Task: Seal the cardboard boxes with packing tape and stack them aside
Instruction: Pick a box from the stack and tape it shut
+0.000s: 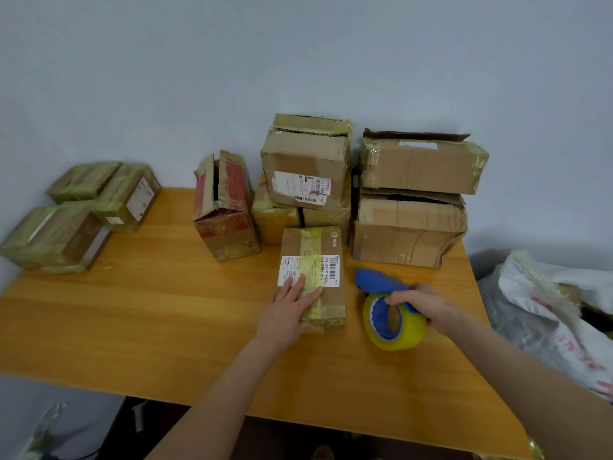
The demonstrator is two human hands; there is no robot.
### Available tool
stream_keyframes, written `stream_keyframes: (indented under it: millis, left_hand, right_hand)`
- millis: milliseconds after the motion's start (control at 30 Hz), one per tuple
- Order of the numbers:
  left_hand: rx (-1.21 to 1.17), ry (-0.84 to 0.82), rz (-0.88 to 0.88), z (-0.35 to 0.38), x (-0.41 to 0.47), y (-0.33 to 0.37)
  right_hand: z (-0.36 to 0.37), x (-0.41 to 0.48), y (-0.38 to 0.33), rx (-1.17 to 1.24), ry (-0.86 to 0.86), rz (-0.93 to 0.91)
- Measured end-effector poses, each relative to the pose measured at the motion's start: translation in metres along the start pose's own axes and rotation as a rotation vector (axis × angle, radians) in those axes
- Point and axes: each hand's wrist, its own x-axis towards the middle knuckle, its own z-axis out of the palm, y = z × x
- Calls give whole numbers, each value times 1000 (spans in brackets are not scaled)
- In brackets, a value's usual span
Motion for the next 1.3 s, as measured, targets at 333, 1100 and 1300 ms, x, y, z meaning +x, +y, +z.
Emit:
stream_keyframes:
  millis: [333,1100,1300]
  left_hand:
    - [-1389,210,-226,-73,-6,28]
    - [-1658,27,-400,-79,-28,29]
    - [-1377,214,-431,-72,-23,29]
  right_hand:
    - [-39,-69,-68,-103,-163,-490]
    - [-18,-71,-67,-353,-330,-602]
    - [-7,-76,-75,-590,-245,-702]
